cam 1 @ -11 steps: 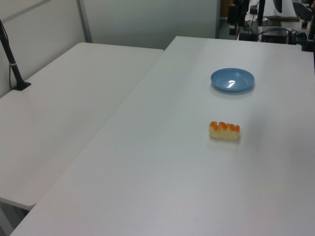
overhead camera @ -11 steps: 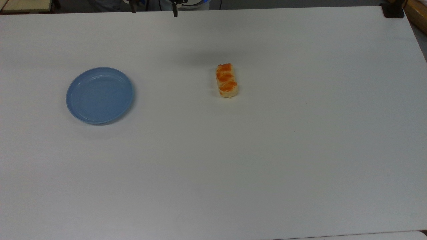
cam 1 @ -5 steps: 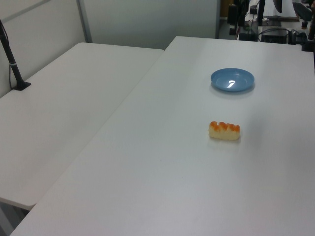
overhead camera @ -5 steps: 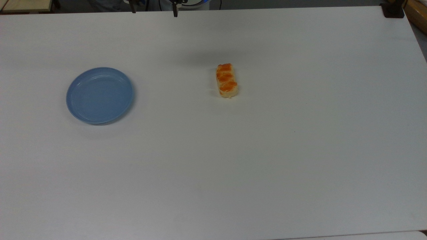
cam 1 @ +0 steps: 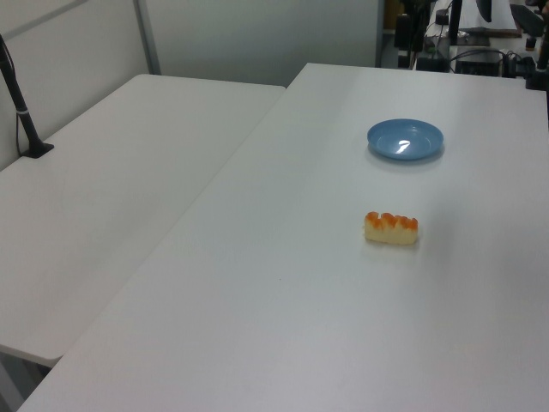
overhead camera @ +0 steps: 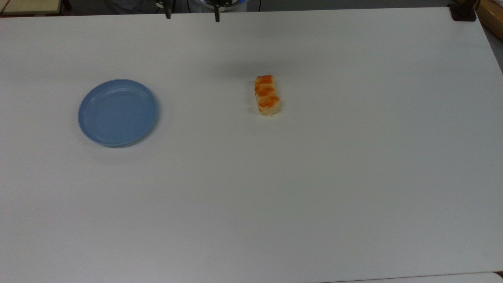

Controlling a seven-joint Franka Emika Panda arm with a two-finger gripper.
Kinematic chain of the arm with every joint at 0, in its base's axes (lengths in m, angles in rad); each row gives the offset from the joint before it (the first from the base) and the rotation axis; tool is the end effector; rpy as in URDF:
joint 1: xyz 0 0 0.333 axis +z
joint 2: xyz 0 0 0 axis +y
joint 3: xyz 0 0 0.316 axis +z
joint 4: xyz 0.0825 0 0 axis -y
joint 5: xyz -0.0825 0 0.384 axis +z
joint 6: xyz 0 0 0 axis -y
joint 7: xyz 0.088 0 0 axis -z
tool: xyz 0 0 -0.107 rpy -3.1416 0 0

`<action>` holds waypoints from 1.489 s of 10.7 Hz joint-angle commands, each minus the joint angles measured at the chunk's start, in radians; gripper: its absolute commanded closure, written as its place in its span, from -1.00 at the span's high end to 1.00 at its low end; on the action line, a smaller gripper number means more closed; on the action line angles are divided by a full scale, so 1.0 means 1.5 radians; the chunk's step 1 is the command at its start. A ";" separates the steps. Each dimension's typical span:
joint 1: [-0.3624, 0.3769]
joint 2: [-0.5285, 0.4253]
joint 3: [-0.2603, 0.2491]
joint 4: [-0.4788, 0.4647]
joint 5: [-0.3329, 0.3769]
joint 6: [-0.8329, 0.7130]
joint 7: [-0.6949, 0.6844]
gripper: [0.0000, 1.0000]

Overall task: Put the bread on a plate
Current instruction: 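Move the open gripper over the orange-topped bread roll and lower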

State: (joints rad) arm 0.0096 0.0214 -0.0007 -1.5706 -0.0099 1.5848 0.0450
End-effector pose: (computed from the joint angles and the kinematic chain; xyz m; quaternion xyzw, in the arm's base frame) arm 0.5621 0.0040 0.6139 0.9998 -0.0180 -0.0035 0.0051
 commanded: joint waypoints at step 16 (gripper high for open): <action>0.199 0.199 0.005 -0.184 -0.065 0.235 0.107 0.99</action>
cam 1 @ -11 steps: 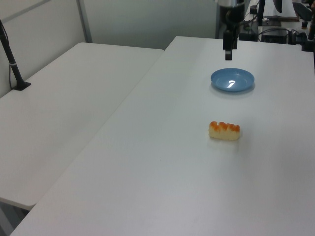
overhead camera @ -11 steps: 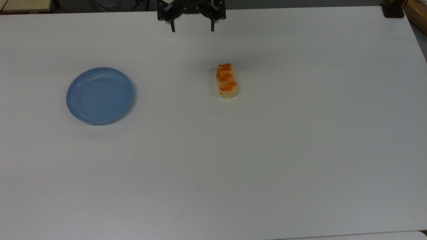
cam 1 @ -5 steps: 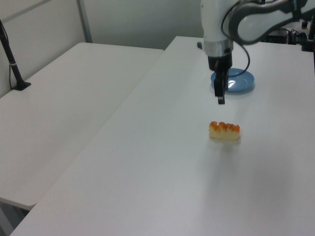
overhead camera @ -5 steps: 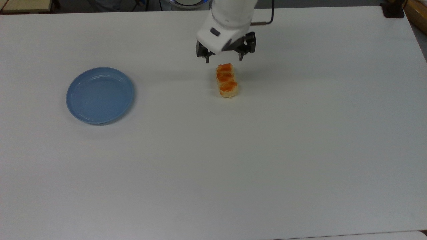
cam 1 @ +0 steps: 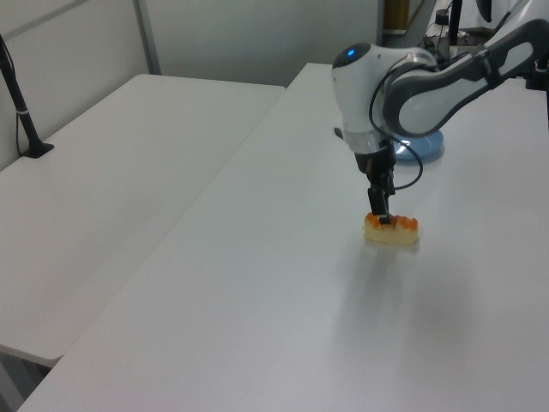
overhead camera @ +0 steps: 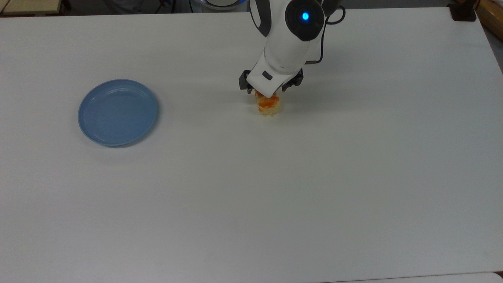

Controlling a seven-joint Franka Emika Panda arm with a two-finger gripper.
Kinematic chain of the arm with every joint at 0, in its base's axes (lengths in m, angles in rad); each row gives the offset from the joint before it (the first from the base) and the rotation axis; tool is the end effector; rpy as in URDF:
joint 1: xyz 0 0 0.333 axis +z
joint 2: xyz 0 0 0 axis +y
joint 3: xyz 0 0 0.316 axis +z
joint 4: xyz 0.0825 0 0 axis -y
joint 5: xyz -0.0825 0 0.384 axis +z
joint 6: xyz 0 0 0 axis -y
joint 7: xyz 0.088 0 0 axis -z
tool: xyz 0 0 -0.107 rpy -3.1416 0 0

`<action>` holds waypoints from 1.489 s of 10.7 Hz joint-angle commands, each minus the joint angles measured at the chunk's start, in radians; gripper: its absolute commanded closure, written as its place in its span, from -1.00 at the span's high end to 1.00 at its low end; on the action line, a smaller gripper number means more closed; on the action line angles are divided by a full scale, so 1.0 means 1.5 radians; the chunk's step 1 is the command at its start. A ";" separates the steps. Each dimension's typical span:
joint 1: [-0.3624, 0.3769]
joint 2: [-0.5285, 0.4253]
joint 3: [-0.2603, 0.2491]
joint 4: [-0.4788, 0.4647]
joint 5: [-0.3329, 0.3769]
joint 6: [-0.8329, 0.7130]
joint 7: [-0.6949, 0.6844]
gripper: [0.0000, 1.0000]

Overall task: Put the bread on a plate
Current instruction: 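Close the gripper on the bread roll and lift it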

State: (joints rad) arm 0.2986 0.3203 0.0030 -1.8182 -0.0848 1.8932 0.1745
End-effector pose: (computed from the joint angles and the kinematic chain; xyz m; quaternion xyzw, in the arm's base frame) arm 0.5800 0.1738 0.3451 0.9885 0.0812 -0.1099 0.0655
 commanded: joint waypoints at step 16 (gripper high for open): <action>-0.091 -0.077 -0.006 0.095 -0.013 -0.181 -0.126 -0.96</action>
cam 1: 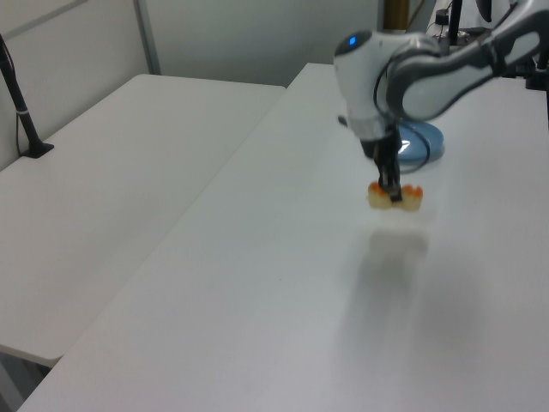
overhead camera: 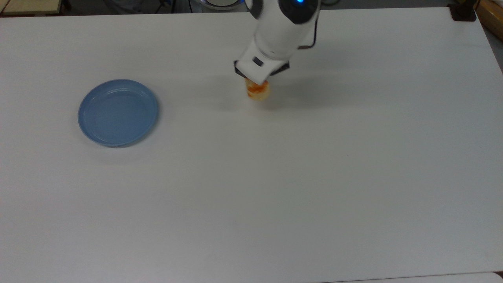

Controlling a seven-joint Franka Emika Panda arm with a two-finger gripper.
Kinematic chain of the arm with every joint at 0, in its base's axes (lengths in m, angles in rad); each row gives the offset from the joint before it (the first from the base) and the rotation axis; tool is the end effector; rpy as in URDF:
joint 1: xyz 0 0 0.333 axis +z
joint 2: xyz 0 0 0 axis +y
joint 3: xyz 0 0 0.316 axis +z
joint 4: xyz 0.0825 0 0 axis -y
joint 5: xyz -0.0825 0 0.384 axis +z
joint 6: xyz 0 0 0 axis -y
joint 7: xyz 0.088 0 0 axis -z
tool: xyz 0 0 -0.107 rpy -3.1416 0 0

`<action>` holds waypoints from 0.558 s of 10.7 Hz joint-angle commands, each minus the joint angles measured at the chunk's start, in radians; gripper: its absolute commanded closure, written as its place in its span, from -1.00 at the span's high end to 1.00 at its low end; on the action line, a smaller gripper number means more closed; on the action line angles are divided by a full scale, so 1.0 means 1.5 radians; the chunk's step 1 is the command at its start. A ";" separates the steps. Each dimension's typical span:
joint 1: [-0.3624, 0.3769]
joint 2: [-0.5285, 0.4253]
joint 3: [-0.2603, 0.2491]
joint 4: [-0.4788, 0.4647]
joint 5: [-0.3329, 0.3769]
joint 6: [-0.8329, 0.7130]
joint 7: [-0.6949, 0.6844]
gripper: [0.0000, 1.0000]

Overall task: Put the bread on a plate
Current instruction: 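Carry the bread roll over the blue plate and lower it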

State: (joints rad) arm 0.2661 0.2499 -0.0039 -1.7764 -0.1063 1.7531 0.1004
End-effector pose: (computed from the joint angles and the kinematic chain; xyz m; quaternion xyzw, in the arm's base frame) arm 0.5774 0.1453 0.3976 0.9847 0.0965 -0.1246 0.0746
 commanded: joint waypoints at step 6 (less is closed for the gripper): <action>-0.268 0.021 -0.006 0.180 -0.002 -0.088 -0.124 -0.91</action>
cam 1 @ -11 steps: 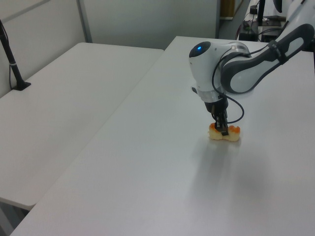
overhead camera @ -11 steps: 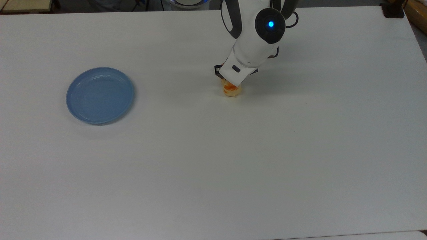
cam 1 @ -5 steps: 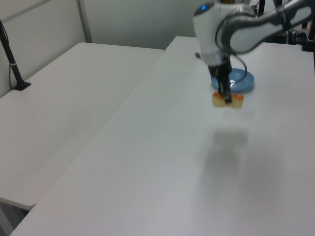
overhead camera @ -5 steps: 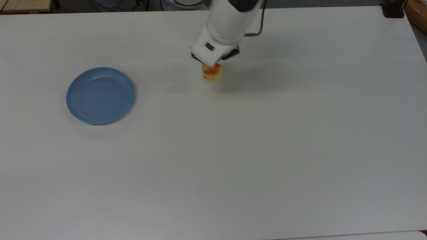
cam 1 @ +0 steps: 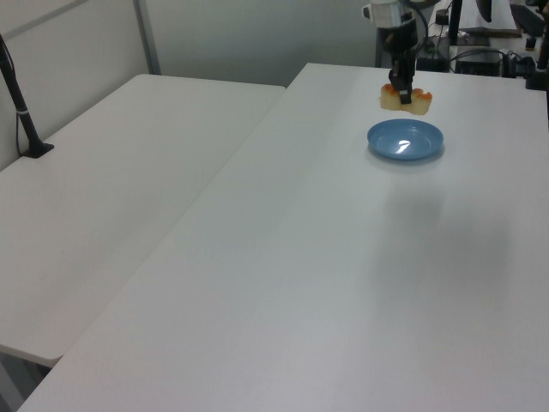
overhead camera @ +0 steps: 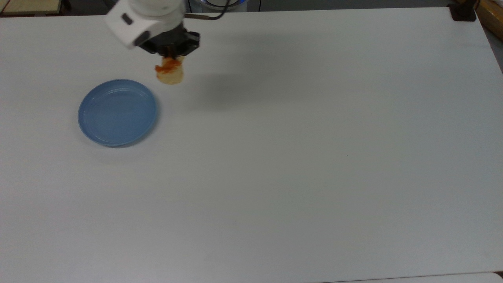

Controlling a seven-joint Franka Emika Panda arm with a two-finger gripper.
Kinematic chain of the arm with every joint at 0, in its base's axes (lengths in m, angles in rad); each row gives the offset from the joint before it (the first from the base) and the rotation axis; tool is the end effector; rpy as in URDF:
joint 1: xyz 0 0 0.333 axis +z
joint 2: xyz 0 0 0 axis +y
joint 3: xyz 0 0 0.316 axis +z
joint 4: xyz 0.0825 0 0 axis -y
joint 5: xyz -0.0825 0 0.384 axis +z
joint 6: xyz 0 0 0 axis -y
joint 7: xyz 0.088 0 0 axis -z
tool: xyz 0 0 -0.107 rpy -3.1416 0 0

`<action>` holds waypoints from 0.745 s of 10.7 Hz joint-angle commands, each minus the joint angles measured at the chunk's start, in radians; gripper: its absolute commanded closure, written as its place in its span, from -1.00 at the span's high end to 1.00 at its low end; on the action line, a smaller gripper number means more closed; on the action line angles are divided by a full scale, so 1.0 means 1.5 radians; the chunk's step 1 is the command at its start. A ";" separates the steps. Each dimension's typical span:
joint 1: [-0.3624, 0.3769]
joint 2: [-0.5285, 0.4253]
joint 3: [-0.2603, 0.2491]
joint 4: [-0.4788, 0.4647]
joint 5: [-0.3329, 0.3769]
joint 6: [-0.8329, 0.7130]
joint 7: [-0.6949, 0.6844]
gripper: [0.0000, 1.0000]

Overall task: Put the bread on a plate
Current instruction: 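Carry the bread roll over the blue plate and lower it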

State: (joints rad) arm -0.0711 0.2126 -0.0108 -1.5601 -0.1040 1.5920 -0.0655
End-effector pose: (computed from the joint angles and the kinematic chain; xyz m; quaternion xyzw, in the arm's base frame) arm 0.6046 -0.0600 0.5078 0.9945 -0.0024 -0.0937 0.0460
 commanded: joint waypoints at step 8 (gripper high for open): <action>-0.124 0.180 -0.013 0.030 -0.076 0.198 -0.001 -0.76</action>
State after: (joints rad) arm -0.2631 0.4700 -0.0136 -1.5327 -0.1961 1.8653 -0.0727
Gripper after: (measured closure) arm 0.885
